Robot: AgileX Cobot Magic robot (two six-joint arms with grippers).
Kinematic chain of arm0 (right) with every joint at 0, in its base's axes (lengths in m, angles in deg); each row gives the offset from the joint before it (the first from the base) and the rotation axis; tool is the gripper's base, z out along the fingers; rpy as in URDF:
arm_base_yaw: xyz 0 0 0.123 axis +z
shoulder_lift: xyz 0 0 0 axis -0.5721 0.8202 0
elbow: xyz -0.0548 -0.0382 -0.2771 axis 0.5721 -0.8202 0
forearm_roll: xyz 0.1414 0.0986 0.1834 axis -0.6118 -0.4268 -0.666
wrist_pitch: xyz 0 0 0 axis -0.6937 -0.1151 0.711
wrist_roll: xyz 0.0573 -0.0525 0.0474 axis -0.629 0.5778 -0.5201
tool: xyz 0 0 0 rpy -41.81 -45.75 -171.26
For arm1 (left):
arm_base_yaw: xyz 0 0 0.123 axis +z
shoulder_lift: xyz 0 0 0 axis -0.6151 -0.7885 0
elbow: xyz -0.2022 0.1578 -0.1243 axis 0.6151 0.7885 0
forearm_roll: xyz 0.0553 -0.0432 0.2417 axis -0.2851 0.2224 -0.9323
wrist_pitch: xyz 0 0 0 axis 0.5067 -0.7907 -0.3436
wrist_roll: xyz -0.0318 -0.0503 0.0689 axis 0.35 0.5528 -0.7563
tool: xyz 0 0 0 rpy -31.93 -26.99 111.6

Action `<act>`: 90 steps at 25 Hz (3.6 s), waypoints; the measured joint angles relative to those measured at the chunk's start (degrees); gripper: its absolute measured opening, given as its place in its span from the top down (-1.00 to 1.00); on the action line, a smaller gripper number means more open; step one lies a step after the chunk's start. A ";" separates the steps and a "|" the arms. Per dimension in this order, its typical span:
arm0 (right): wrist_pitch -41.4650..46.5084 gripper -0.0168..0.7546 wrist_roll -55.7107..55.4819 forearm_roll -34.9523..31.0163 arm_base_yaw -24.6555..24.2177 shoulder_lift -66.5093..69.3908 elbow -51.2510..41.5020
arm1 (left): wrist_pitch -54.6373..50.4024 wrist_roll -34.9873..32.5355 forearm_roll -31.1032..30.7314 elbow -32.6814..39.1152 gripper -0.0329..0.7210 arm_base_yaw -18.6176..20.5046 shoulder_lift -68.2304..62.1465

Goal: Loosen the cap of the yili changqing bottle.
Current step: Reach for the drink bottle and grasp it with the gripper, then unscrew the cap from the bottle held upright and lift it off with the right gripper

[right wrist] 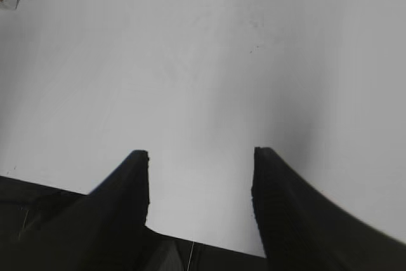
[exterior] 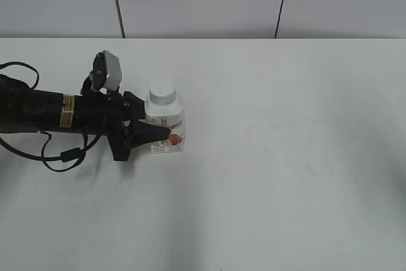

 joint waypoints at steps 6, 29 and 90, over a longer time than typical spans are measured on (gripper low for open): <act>5.50 -0.13 1.19 -0.38 0.00 16.59 11.35 | 0.12 0.00 0.00 0.00 -0.06 0.00 0.00; 7.69 -0.10 -8.80 -0.47 1.18 49.91 39.15 | 0.22 0.05 0.00 0.00 -0.05 0.00 0.00; 8.05 -0.38 -9.66 -3.77 33.84 74.11 68.85 | 0.22 0.05 0.00 0.00 -0.04 0.00 0.00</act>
